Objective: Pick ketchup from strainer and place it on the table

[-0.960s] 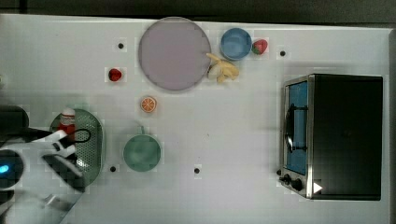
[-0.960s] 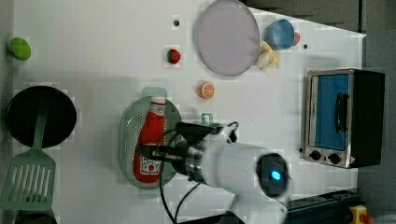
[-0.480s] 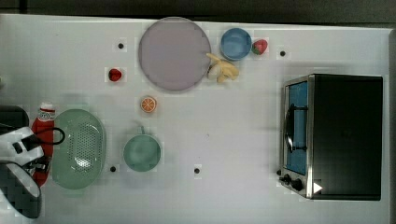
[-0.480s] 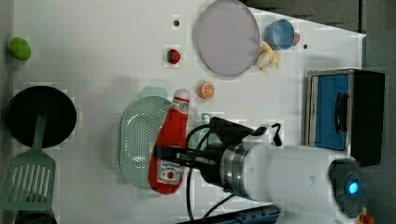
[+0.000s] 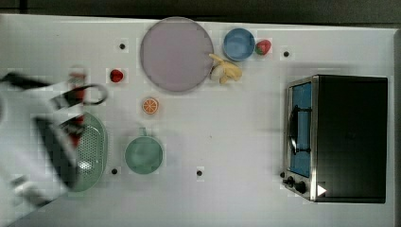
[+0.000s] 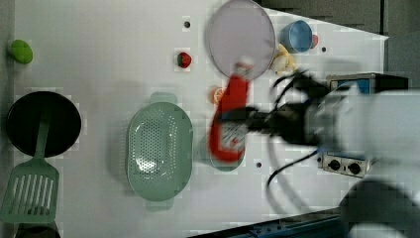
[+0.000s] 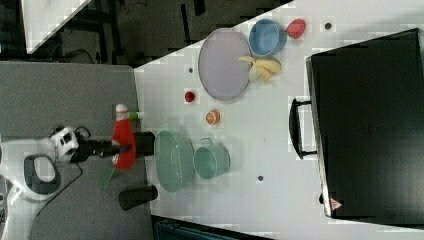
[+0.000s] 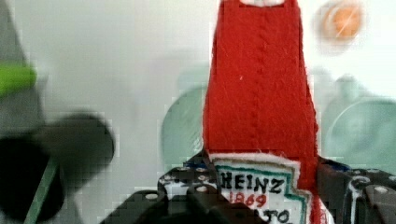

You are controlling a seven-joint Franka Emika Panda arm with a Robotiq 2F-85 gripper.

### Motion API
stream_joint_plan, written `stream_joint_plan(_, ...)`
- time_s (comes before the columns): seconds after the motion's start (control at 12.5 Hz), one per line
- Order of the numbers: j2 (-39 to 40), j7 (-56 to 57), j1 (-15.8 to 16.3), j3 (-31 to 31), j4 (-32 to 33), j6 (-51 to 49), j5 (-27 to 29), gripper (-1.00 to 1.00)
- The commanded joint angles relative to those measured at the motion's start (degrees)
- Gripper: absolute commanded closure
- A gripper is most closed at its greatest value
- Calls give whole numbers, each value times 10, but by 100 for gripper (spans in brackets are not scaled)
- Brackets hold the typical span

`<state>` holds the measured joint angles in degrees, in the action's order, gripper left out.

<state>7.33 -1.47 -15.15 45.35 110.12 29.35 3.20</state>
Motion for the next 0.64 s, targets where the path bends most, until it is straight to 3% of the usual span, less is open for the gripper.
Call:
stream_joint_plan(0.08, -5, 77, -56, -80, -19, -15, 3, -21)
stream_joint_plan(0.64, -4, 114, -70, -232, 15, -18, 3, -21)
